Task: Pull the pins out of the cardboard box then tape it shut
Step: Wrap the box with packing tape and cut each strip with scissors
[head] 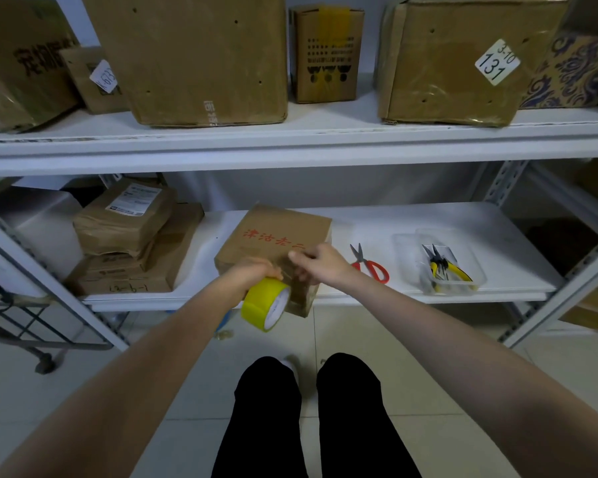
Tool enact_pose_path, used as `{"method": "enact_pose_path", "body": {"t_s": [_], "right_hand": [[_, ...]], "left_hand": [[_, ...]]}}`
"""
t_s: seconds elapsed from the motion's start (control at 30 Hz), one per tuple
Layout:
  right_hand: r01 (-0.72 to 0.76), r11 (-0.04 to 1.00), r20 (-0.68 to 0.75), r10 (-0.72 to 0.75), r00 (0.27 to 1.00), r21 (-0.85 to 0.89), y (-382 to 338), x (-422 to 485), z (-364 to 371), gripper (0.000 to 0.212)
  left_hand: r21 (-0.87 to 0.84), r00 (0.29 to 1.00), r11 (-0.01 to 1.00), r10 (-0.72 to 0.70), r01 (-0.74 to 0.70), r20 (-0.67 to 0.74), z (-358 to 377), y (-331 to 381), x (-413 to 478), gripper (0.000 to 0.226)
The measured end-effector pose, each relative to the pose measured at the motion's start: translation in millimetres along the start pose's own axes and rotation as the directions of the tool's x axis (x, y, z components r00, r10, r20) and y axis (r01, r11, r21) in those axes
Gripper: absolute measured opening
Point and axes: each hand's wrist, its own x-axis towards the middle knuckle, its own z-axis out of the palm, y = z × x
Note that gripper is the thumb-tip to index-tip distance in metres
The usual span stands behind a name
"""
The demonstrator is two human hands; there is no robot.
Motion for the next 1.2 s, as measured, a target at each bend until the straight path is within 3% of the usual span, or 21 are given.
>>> {"method": "enact_pose_path", "body": {"t_s": [0.1,0.23,0.4,0.53,0.6,0.7,0.8,0.9,1.0,1.1,1.2], "right_hand": [[0.117,0.993,0.010,-0.118,0.993,0.030,0.5,-6.4,11.3,0.021],[0.126,0.986,-0.063,-0.120,0.991,0.110,-1.6,-12.4,16.8,0.012],[0.110,0.994,-0.140,-0.113,0.984,-0.025,-7.3,-14.2,16.2,0.029],[0.039,0.999,-0.200,-0.032,0.979,0.032,-4.8,-12.0,8.4,0.033],[0.039,0.999,-0.222,-0.031,0.974,0.030,-3.2,-12.8,1.0,0.032],[0.053,0.998,-0.235,-0.043,0.971,0.036,-7.4,-17.2,-6.1,0.029],[0.068,0.998,-0.245,-0.064,0.967,0.008,-10.2,-19.9,-11.3,0.024],[0.046,0.987,-0.265,-0.086,0.960,-0.155,-10.6,-20.9,-10.4,0.017],[-0.038,0.961,-0.296,-0.047,0.954,-0.273,-12.3,-17.3,-11.3,0.022],[-0.097,0.957,-0.380,-0.016,0.925,-0.275,-7.3,-4.7,-26.0,0.038],[-0.064,0.939,-0.347,-0.060,0.936,-0.337,-8.5,-1.3,-25.8,0.030]], "left_hand": [[-0.046,0.999,0.999,0.024,-0.023,0.022,8.3,3.5,-6.4,0.022],[-0.054,1.000,0.999,-0.003,0.005,0.027,7.2,3.8,-15.8,0.015],[-0.054,0.999,0.998,-0.019,0.018,-0.026,12.5,7.4,-25.5,0.003],[-0.133,0.999,0.990,-0.042,0.038,-0.028,10.6,9.2,-35.5,0.031],[-0.014,0.997,0.997,-0.076,0.076,-0.020,5.3,8.2,-39.1,0.036],[0.141,1.000,0.990,-0.025,0.026,-0.004,5.6,9.6,-45.2,0.024],[0.146,1.000,0.989,0.010,-0.014,0.028,9.7,6.4,-43.3,0.020],[0.075,0.999,0.996,0.038,-0.040,0.025,10.8,7.5,-43.1,0.027],[0.149,0.998,0.987,0.056,-0.054,-0.010,12.7,10.6,-43.4,0.032],[0.193,0.999,0.980,-0.045,0.045,-0.004,9.3,2.5,-43.9,0.027],[0.343,0.990,0.929,-0.140,0.136,-0.013,2.6,-3.7,-46.8,0.028]]}}
